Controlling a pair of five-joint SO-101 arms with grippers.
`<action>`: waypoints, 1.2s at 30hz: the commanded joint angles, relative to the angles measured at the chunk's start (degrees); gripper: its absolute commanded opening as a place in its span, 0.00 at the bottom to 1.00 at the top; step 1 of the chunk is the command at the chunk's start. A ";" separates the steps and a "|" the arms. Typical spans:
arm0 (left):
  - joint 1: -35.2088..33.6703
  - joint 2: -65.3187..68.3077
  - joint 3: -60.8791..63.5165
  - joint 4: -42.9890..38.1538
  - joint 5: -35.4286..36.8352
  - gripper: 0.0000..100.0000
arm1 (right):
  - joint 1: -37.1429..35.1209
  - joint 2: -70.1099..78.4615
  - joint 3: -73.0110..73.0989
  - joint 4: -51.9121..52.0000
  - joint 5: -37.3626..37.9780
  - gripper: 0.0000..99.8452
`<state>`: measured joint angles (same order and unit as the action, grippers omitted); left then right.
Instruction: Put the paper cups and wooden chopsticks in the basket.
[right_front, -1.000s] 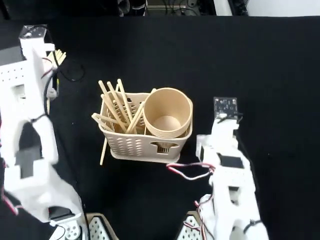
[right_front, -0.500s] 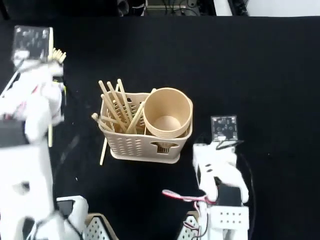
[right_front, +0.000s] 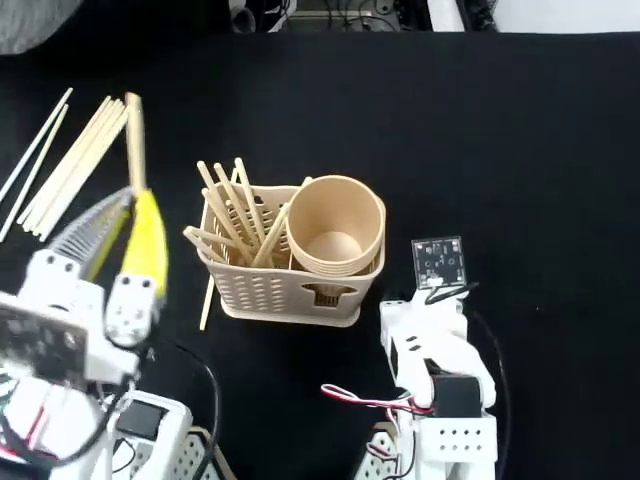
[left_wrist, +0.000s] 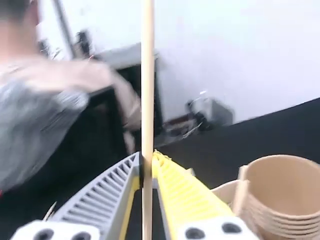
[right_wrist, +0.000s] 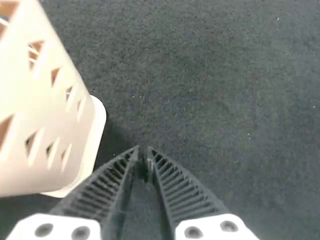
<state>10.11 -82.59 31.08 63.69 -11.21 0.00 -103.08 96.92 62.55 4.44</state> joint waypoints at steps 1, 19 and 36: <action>5.58 -6.51 10.86 -11.60 0.44 0.03 | -0.79 -3.12 -0.31 0.35 -0.09 0.01; 6.64 -3.78 23.16 -31.65 9.41 0.03 | -0.88 -3.12 -0.31 0.26 -0.09 0.01; -0.31 -3.87 40.22 -29.01 13.27 0.23 | -0.88 -3.12 -0.31 0.26 -0.09 0.01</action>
<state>11.78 -86.99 71.96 32.40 1.45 0.00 -103.08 96.92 62.55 4.44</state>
